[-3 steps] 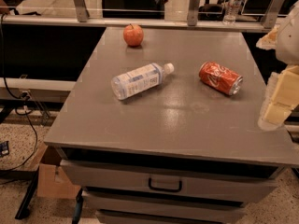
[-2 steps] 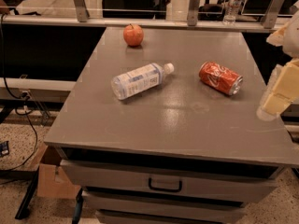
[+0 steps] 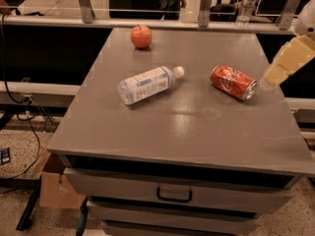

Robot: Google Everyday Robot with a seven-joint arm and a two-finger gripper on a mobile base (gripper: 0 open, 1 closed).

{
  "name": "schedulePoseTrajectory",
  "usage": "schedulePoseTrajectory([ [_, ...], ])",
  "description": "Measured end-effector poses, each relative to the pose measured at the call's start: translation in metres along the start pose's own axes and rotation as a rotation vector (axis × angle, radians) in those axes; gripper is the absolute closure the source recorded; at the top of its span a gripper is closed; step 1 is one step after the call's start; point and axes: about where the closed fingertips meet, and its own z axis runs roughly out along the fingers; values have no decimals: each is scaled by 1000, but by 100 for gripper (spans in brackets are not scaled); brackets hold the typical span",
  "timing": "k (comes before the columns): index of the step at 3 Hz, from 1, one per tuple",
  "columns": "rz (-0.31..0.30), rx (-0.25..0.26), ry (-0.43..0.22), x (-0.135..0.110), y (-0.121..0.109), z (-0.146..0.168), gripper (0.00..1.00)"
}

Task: Place coke can upright

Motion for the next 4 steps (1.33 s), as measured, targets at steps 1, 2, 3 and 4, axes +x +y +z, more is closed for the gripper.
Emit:
schedulePoseTrajectory([
  [1, 84, -12, 17, -8, -27, 25, 0],
  [2, 135, -39, 50, -16, -41, 58, 0],
  [3, 144, -74, 91, -26, -44, 89, 0],
  [4, 135, -105, 125, -40, -40, 115, 0],
])
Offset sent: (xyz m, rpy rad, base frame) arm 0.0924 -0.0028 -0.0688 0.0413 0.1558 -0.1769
